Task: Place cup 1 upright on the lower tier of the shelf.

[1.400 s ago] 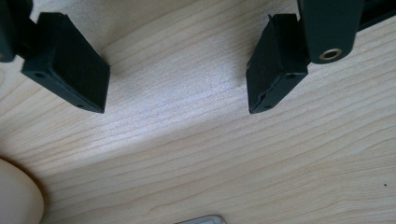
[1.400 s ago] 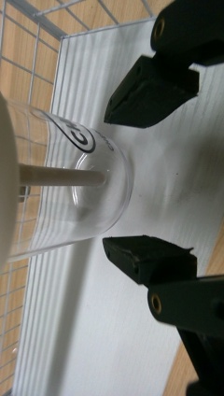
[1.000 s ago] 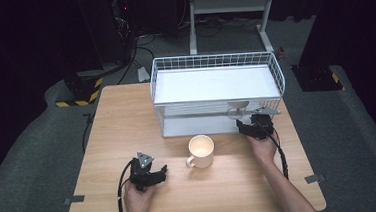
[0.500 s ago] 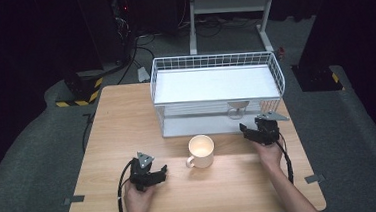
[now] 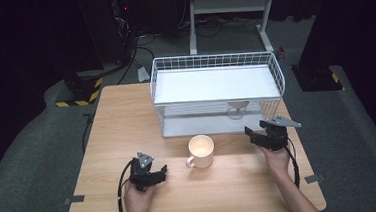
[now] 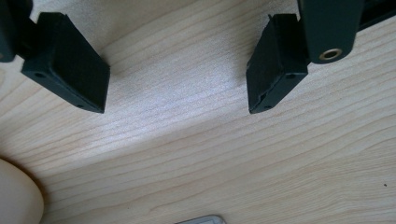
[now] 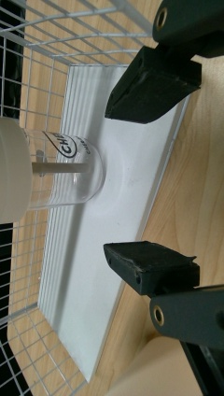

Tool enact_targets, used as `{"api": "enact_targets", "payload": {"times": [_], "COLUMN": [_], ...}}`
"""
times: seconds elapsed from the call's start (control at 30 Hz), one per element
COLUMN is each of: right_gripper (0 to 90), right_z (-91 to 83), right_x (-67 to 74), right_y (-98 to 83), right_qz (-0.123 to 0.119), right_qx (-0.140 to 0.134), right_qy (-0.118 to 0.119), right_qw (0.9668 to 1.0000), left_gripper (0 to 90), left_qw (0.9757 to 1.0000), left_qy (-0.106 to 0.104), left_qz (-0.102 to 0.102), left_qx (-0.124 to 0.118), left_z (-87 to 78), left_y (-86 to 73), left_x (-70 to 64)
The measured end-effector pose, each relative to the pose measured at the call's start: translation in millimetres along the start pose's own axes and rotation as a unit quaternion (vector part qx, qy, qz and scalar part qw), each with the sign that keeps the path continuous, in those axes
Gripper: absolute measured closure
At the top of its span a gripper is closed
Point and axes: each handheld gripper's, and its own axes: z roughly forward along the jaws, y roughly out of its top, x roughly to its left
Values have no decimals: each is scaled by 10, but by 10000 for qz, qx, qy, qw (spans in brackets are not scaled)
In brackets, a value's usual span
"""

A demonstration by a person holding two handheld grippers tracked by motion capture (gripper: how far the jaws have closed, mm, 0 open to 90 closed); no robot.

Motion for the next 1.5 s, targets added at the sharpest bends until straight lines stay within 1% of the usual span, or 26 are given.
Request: {"api": "enact_targets", "payload": {"times": [0.13, 0.23, 0.4, 0.63, 0.67, 0.73, 0.83, 1.13, 1.23, 1.5], "right_gripper": [298, 298, 299, 300, 300, 300, 300, 300, 301, 301], "right_z": [-70, -113, -183, -278, -290, -318, -366, -449, -481, -547], "right_x": [-3, -10, -24, -25, -22, -33, -40, -55, -45, -60], "right_y": [-16, -41, -97, -135, -141, -160, -193, -282, -308, -407], "right_qz": [31, -7, 60, 46, 86, 68, 115, 147, 86, 94], "right_qx": [-14, -43, -82, -152, -138, -157, -172, -196, -223, -182], "right_qy": [47, 86, 133, 188, 189, 203, 233, 294, 287, 280], "right_qw": [10000, 10000, 9999, 9997, 9997, 9996, 9995, 9993, 9993, 9994], "left_gripper": [218, 218, 218, 218, 218, 218, 217, 218, 218, 218], "left_qw": [10000, 10000, 10000, 10000, 10000, 10000, 10000, 10000, 10000, 10000], "left_qy": [0, 1, -1, 0, -1, -1, 1, 2, 1, 2], "left_qz": [1, 0, 1, 2, 1, 2, 1, 0, 1, 1], "left_qx": [0, -1, 4, 3, 5, 3, -1, 0, 0, -1], "left_z": [0, 0, 0, 0, -1, 0, 0, 0, 0, 0], "left_y": [0, 0, 0, 0, 0, 0, 0, 0, 0, 0], "left_x": [0, 0, 0, 0, 0, 0, 0, 0, 0, 0]}}
